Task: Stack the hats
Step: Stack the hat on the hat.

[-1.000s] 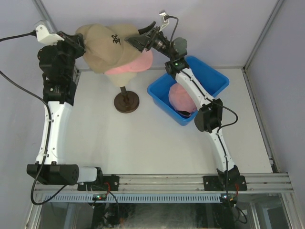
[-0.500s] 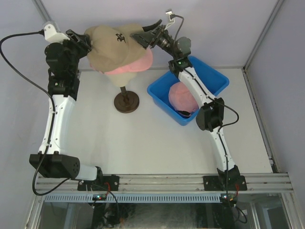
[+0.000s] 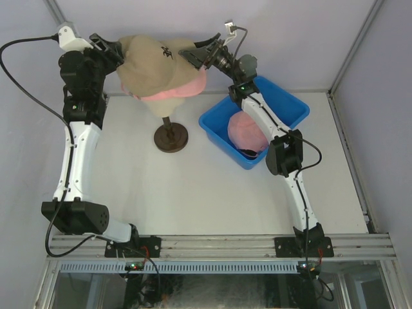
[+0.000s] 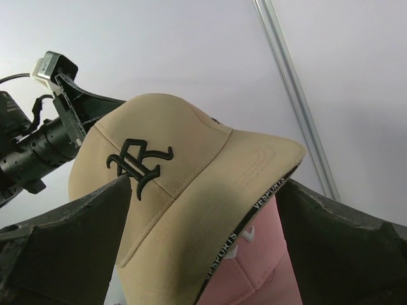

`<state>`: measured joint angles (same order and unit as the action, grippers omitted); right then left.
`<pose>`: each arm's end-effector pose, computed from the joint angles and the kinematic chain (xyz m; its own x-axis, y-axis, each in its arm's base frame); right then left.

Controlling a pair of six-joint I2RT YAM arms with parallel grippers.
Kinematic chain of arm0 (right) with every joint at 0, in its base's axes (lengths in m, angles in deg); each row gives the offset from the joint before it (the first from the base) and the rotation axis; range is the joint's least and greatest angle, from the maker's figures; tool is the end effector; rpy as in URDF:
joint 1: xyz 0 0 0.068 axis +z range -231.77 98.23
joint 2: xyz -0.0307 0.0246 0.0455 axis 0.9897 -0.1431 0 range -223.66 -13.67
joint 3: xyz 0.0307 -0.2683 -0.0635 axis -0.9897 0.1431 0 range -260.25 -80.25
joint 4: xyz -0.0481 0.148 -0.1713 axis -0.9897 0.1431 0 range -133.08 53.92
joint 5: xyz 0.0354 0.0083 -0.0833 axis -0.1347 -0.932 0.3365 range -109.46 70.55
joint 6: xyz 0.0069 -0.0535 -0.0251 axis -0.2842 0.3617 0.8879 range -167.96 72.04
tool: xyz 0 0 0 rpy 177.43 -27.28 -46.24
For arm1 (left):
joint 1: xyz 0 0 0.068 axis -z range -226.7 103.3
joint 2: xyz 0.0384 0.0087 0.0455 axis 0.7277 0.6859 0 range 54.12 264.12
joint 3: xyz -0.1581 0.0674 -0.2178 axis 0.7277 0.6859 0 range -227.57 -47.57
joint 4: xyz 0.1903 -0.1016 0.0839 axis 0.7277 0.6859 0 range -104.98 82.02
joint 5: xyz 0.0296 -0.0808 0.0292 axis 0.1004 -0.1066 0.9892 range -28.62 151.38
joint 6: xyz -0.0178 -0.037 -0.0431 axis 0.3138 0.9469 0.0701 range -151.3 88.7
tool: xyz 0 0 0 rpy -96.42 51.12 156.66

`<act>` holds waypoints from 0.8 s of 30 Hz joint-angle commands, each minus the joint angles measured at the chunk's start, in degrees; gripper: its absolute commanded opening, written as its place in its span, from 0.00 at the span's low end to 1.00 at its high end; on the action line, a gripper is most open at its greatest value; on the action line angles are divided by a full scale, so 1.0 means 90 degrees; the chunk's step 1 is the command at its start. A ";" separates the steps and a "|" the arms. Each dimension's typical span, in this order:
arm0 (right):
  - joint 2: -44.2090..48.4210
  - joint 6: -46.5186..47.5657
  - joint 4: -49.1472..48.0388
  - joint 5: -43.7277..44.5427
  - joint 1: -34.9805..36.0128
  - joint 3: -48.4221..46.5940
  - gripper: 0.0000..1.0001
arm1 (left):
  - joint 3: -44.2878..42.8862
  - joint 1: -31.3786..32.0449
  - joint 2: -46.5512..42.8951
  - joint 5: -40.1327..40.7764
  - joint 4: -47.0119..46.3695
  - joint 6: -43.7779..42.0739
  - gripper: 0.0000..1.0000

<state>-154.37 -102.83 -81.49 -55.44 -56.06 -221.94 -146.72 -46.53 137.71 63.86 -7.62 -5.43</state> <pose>0.4609 0.2505 0.4167 -0.2927 0.5935 -0.7497 -0.9051 0.0810 0.4175 0.2951 0.0010 0.5123 0.1459 -0.4363 -0.8879 0.0263 0.8989 -0.4374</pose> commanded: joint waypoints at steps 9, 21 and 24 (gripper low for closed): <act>0.0278 -0.0004 -0.0381 0.0085 -0.0069 0.0302 0.94 | -0.0438 -0.0288 0.0239 -0.0323 -0.0061 0.0261 0.59; 0.0673 -0.0004 0.0134 0.0039 -0.0156 0.0970 0.94 | -0.1298 -0.0349 0.0932 -0.0829 0.0245 0.0525 0.52; 0.0826 -0.0004 0.0412 0.0051 -0.0157 0.1171 0.94 | -0.1534 -0.0342 0.1143 -0.0896 0.0468 0.0517 0.51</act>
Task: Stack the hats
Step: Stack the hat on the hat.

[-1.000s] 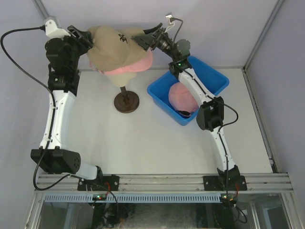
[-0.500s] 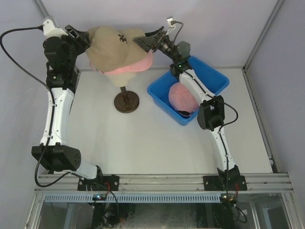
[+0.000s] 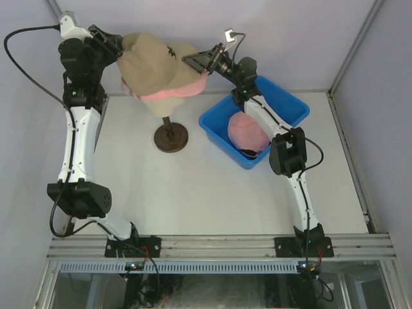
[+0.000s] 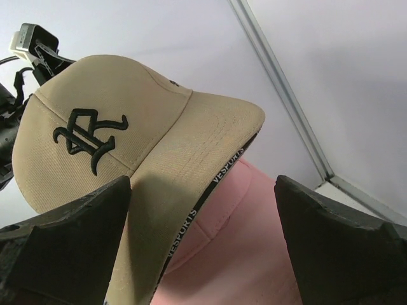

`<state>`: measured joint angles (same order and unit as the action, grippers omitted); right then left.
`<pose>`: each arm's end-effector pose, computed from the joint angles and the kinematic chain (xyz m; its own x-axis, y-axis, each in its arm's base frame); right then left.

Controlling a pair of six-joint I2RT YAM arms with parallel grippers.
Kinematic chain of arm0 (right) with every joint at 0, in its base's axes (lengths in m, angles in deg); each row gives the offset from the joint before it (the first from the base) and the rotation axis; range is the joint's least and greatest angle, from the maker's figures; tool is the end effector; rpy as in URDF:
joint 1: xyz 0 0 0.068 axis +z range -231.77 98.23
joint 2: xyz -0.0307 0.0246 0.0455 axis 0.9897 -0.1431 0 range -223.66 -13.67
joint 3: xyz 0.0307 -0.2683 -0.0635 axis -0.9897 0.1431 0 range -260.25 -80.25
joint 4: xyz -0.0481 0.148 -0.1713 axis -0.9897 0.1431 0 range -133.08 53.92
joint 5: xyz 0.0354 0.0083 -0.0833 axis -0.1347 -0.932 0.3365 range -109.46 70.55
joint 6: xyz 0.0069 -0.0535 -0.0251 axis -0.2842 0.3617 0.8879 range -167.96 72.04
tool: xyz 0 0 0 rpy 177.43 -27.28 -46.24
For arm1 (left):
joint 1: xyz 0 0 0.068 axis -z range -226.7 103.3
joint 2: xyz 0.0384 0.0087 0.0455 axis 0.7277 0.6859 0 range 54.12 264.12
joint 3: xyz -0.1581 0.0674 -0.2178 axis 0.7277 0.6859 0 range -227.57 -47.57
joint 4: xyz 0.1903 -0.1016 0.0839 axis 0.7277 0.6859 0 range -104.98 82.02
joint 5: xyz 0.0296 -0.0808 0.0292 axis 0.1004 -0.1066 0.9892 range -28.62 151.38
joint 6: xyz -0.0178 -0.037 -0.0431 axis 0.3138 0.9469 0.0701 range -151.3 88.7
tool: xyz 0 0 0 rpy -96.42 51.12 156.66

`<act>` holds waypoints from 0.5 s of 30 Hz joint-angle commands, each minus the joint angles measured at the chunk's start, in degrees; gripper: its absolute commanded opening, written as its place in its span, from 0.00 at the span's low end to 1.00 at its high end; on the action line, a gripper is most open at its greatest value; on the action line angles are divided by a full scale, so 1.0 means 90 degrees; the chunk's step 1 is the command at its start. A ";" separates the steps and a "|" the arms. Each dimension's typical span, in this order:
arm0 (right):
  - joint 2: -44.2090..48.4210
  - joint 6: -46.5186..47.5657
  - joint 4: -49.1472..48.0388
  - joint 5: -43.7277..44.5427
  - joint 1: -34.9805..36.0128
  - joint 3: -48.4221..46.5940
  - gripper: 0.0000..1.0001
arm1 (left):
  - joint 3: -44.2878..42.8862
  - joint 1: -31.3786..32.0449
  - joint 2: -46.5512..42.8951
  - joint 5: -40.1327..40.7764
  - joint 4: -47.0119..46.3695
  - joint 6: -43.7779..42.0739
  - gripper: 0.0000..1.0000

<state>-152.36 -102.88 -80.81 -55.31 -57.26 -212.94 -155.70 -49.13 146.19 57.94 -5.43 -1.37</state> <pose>0.4739 0.2443 0.3859 -0.3712 0.5596 -0.7410 -0.8453 0.1266 0.5191 0.3340 0.0116 0.5120 0.0898 -0.4946 -0.8644 0.0714 0.8689 -0.4898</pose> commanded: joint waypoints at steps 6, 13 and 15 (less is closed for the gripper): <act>0.0660 0.0000 0.0756 0.0029 -0.0001 0.0163 0.94 | -0.0663 -0.0052 0.0376 -0.0154 0.0509 -0.0040 0.48; 0.0859 0.0000 0.1159 0.0037 0.0011 0.0479 0.94 | -0.0691 -0.0056 0.0490 -0.0049 0.0833 -0.0133 0.47; 0.0954 0.0000 0.1254 0.0046 0.0021 0.0597 0.94 | -0.0671 -0.0058 0.0500 -0.0029 0.0885 -0.0146 0.47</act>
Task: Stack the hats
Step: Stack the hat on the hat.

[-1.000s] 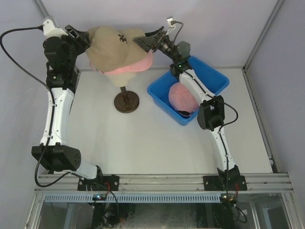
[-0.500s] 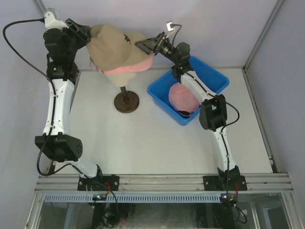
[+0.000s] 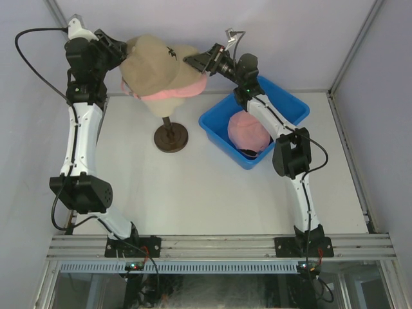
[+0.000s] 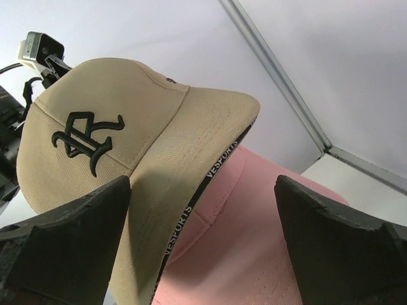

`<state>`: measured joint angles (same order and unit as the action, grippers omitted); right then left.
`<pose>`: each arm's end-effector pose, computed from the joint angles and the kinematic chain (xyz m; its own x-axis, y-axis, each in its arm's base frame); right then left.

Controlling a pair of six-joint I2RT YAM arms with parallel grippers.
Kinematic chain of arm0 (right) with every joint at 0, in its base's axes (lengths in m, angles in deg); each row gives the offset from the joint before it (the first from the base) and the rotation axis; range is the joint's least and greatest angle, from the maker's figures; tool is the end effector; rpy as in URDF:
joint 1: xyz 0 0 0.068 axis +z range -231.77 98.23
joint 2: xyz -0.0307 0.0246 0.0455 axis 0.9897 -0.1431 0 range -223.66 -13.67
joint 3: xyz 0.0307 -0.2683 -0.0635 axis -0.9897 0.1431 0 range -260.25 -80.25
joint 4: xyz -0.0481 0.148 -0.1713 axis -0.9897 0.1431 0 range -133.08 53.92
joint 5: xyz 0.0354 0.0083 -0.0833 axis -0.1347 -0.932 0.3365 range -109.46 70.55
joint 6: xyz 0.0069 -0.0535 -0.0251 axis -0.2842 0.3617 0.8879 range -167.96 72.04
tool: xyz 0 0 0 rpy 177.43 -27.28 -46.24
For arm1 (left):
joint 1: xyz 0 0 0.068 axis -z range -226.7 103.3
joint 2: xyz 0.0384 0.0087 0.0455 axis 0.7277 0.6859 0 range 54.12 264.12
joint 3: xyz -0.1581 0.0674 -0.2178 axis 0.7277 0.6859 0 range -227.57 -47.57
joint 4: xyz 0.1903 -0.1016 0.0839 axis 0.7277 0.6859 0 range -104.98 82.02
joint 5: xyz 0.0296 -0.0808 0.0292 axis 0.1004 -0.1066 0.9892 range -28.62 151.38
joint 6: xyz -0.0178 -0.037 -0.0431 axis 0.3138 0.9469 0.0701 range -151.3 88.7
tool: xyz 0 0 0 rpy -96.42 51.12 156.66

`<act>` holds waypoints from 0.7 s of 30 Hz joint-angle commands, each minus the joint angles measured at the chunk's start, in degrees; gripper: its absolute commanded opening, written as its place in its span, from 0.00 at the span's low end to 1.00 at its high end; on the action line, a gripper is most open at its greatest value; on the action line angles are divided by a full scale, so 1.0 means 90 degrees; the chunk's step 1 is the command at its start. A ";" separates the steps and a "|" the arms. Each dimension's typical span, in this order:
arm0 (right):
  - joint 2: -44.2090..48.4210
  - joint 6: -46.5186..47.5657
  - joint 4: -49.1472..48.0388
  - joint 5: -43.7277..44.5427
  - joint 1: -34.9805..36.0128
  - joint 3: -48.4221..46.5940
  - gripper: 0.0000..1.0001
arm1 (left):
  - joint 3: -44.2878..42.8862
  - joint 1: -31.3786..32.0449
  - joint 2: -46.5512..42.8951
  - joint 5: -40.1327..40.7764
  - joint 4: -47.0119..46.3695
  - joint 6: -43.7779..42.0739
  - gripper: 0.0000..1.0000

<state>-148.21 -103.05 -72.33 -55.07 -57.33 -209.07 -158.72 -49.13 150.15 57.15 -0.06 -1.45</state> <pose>0.4686 0.2410 0.3873 -0.4666 0.5201 -0.7154 -0.7686 0.1617 0.6189 0.3552 0.0119 0.4946 -0.0124 -0.4973 -0.8675 0.0290 0.8670 -0.4975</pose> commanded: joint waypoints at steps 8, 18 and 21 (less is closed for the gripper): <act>0.0886 0.0020 0.0767 0.0119 0.0038 0.0544 0.94 | -0.0305 -0.0067 0.0000 0.0117 0.0314 -0.0034 0.54; 0.1094 0.0020 0.0906 0.0111 0.0068 0.0561 0.94 | 0.0290 -0.0161 -0.0471 0.0437 0.0094 0.0155 0.59; 0.1111 0.0020 0.0915 0.0104 0.0081 0.0553 0.94 | 0.0859 -0.0361 -0.0777 0.0336 -0.0194 0.0478 0.59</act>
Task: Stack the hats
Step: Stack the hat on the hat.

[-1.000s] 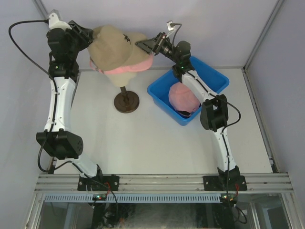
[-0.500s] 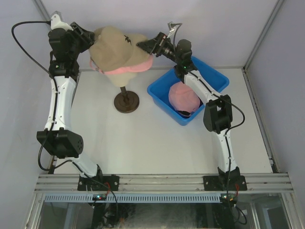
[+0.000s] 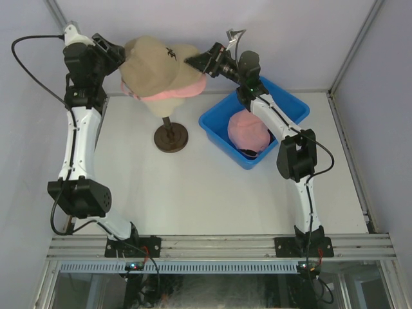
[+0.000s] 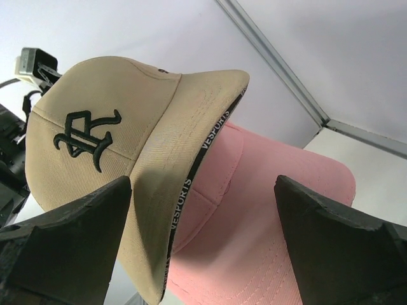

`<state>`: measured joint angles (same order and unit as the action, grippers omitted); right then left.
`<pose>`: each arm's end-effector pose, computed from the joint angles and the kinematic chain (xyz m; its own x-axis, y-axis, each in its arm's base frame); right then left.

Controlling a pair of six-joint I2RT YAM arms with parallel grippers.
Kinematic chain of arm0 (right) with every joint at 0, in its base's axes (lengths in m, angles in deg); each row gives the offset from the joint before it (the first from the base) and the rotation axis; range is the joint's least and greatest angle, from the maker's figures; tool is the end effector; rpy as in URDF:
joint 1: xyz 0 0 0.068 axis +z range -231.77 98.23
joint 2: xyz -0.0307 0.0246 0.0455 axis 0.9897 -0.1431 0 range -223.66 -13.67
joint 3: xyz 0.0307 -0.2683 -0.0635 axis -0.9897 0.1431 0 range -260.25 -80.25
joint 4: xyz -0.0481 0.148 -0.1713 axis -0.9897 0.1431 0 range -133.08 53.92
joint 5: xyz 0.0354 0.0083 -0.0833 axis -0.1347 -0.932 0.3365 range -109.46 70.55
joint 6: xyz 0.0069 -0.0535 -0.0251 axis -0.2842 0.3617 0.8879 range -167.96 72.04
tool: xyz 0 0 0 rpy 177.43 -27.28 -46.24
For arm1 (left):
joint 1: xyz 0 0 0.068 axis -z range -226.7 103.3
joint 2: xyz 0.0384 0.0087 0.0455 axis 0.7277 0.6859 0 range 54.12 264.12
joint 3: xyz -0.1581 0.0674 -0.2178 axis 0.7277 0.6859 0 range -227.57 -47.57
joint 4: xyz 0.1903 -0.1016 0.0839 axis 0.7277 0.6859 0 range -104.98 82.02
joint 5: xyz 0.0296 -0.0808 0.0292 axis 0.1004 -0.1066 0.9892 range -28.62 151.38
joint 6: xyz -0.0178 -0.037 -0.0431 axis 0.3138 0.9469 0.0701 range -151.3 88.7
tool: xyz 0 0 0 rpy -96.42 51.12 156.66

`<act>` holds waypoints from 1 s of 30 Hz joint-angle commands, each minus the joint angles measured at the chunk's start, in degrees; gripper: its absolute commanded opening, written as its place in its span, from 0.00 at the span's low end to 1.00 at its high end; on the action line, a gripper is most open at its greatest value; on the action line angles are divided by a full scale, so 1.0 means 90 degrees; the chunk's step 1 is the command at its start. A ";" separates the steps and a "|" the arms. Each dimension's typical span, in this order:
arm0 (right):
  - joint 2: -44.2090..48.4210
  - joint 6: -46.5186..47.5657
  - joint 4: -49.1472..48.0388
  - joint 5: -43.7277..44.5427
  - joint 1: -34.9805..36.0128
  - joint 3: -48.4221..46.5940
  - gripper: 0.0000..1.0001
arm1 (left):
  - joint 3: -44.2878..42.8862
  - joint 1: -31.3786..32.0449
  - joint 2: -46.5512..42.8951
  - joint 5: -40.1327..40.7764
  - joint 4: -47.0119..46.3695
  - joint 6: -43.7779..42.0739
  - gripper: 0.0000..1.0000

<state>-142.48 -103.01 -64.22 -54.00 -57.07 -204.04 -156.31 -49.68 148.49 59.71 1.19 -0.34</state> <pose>0.4539 0.2361 0.3946 -0.5434 0.4931 -0.6794 -0.6874 0.2033 0.6973 0.3487 0.0169 0.4888 -0.0149 -0.5157 -0.8567 -0.0358 0.8565 -0.5149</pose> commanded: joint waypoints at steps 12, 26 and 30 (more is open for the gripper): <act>0.0491 0.0015 0.0141 0.0012 0.0173 -0.0177 0.94 | 0.2893 -0.1013 -0.1700 -0.1245 -0.2645 0.1754 0.63; 0.0635 0.0015 0.0225 0.0013 0.0199 -0.0114 0.94 | 0.4297 -0.1144 -0.2408 -0.2705 -0.4155 0.2409 0.57; 0.0680 0.0015 0.0230 0.0025 0.0204 -0.0074 0.94 | 0.4461 -0.1144 -0.2467 -0.2946 -0.4246 0.2419 0.53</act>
<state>-141.36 -103.01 -61.73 -53.98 -55.78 -204.04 -118.00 -59.65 128.64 37.46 -32.65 20.34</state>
